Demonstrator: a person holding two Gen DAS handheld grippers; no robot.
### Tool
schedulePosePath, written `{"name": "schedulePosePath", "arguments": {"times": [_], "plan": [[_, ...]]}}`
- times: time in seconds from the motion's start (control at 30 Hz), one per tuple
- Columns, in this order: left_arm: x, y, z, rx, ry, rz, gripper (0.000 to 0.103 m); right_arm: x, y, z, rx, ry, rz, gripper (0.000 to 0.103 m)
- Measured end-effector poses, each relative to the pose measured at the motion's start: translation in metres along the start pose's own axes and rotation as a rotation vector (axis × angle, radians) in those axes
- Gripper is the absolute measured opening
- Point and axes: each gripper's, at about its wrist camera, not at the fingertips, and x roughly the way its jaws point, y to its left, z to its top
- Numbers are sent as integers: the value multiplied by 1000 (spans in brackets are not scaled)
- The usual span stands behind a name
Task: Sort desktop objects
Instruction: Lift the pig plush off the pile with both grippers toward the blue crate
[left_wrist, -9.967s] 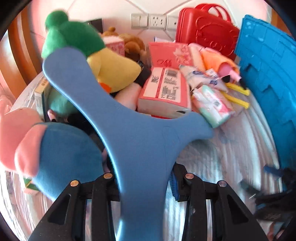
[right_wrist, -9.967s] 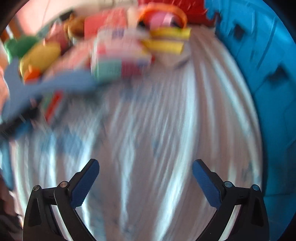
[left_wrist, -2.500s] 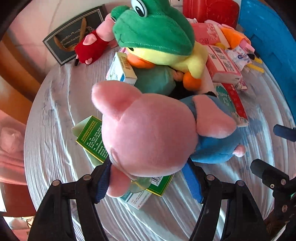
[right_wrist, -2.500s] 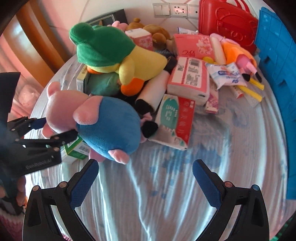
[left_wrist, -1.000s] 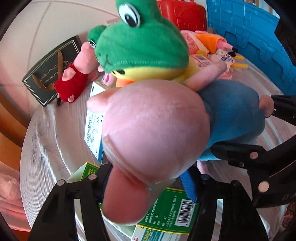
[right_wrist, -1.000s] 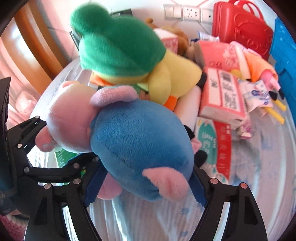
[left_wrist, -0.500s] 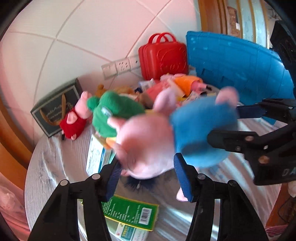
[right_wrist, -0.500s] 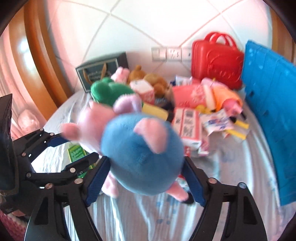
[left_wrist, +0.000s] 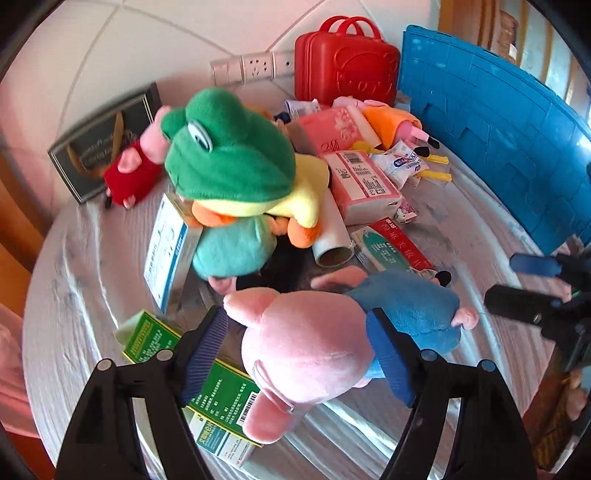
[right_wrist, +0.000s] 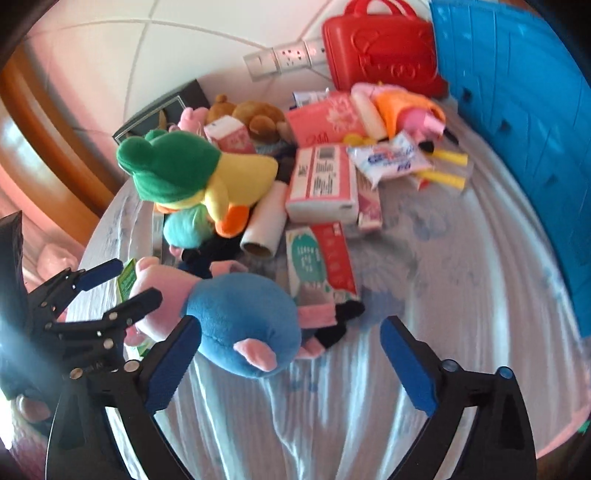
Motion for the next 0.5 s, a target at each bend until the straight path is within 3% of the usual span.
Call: {"name": "schedulePosePath", "arguments": {"times": [0.17, 0.37, 0.5], "plan": [[18, 2, -12, 14, 83, -38, 79, 21, 9, -1, 2, 52, 34, 103], [35, 3, -22, 33, 120, -78, 90, 61, 21, 1, 18, 125, 41, 103], [49, 8, -26, 24, 136, -93, 91, 88, 29, -3, 25, 178, 59, 103]]}}
